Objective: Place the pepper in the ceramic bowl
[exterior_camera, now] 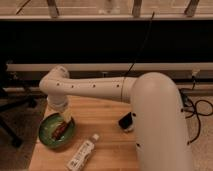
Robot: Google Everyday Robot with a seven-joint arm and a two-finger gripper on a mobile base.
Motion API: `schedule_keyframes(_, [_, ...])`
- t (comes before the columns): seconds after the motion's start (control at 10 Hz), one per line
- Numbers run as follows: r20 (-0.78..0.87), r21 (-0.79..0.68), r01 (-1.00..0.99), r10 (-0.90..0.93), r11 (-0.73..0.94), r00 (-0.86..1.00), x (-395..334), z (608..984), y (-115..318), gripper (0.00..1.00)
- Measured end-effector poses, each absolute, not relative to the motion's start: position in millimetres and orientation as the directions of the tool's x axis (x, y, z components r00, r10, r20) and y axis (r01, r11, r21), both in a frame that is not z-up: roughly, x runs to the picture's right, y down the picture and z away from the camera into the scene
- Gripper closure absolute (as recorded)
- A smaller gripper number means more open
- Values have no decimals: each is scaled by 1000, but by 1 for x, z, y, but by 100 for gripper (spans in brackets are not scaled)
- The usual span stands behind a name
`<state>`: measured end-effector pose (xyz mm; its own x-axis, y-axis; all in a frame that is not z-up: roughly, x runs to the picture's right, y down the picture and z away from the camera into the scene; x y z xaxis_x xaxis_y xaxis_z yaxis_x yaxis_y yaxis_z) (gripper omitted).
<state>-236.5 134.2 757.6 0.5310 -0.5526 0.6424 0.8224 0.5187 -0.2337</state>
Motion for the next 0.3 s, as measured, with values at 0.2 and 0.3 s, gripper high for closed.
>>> schedule_keyframes(0.2, [637, -235, 825, -560, 513, 530, -240, 762, 131, 20])
schedule_keyframes(0.3, [635, -242, 826, -561, 508, 531, -238, 764, 132, 20])
